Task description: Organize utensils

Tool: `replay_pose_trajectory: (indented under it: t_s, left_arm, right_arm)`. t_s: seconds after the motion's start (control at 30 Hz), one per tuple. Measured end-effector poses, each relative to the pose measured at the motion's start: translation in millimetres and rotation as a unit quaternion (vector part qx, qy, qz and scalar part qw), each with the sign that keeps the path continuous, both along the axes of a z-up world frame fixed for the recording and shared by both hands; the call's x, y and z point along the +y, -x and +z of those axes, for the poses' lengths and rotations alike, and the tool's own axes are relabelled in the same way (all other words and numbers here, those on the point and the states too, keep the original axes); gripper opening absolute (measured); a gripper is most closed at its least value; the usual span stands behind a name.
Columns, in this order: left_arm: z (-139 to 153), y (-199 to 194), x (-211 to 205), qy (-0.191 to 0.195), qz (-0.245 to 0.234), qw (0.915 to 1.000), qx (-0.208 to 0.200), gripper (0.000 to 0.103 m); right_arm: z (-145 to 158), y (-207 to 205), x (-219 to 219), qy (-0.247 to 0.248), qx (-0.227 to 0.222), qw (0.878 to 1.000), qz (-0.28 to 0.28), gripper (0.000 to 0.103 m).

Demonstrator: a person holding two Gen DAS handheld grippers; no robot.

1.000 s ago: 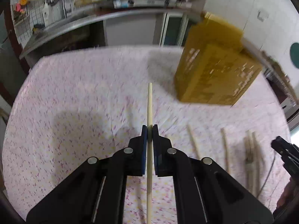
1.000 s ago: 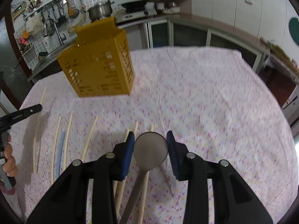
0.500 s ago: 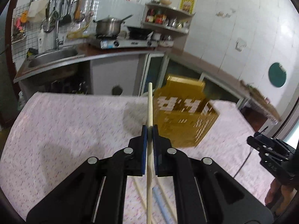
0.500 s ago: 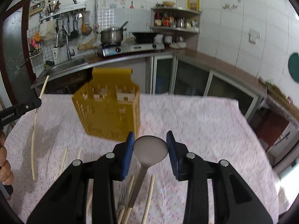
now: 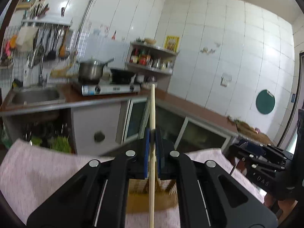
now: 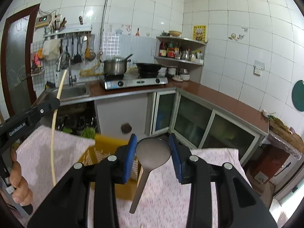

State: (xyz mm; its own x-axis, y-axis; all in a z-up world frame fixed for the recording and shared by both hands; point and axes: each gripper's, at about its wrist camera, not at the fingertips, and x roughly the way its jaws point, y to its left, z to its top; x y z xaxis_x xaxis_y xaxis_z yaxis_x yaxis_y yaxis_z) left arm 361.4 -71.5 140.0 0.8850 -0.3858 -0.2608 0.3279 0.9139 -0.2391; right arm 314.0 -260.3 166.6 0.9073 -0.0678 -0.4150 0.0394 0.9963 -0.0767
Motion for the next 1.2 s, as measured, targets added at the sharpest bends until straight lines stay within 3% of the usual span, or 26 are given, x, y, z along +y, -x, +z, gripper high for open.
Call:
replay_pose_trajectory:
  t_s: [0.17, 0.37, 0.63, 0.83, 1.2]
  left_arm:
    - [10.8, -32.3, -13.9, 0.002, 0.003, 0.9996, -0.029, 0.005]
    - [-3.5, -65.2, -28.9, -0.012, 0.008, 0.9991, -0.040, 0.005]
    - [-46.4, -84.1, -31.2, -0.037, 0.007, 0.9988, -0.031, 0.005]
    - [-81.8, -83.8, -23.0, -0.060, 0.009, 0.9982, 0.001, 0.005]
    - [-96.9, -64.6, -20.8, -0.099, 0.021, 0.9947, 0.021, 0.005]
  right_arm:
    - [14.8, -25.4, -0.9, 0.008, -0.019, 1.000, 0.000, 0.036]
    - [15.1, -55.2, 0.1, 0.005, -0.034, 0.999, 0.003, 0.036]
    - [-33.5, -75.7, 2.5, 0.000, -0.024, 1.000, 0.019, 0.036]
    - [-70.0, -77.9, 3.6, 0.001, -0.004, 0.999, 0.032, 0.036]
    - [-105.4, -74.8, 3.7, -0.011, 0.009, 0.999, 0.038, 0.036]
